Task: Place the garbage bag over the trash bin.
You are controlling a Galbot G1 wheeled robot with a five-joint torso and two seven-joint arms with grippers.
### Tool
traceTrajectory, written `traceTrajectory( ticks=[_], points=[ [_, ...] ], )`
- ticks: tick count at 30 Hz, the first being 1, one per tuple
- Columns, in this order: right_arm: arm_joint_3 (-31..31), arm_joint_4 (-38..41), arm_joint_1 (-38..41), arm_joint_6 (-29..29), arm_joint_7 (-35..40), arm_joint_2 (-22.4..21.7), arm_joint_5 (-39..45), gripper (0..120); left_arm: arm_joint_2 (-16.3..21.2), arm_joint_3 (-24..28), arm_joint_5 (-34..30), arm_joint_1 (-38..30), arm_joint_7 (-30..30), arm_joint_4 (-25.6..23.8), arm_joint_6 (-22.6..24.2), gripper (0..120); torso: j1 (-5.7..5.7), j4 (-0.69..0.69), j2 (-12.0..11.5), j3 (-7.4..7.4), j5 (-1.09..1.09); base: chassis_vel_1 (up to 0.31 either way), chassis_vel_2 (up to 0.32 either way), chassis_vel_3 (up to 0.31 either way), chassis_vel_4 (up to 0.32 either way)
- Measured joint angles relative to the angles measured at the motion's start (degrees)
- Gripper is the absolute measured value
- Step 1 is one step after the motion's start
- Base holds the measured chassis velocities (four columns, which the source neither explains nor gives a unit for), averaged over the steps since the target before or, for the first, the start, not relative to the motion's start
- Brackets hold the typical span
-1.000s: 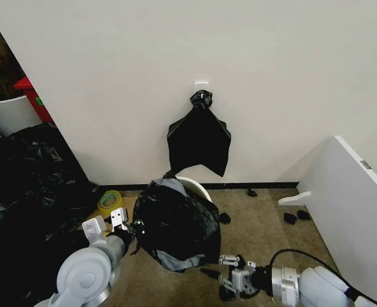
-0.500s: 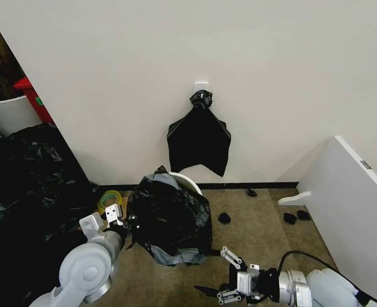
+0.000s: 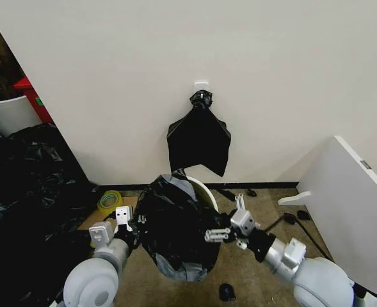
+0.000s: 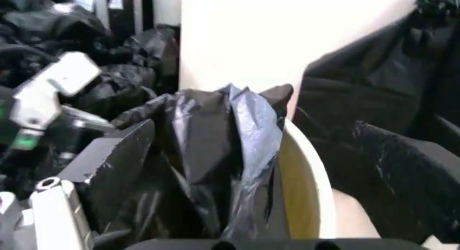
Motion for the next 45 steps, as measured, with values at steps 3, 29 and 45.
traceTrajectory(
  ticks=[3,29,45],
  points=[
    [-1.32,-0.77,1.8,-1.39,0.72,0.33,-0.69,97,0.0,0.23,0.78,0.3,0.35,-0.13,0.06,0,0.0,0.0,0.0,0.0,0.01,0.0,0.0,0.0,0.0],
    [-4.81,-5.69,4.65,-2.37,1.57,1.92,-6.14,5,-0.62,0.83,1.59,0.29,0.61,0.1,0.26,0,0.0,0.0,0.0,0.01,0.01,0.0,0.0,0.0,0.0],
    [-1.62,-7.42,5.72,-0.19,4.99,0.3,-3.75,0,0.39,0.02,4.05,0.94,5.09,1.01,-3.6,0,0.0,0.0,0.0,0.01,0.01,0.0,0.0,0.0,0.0]
  ],
)
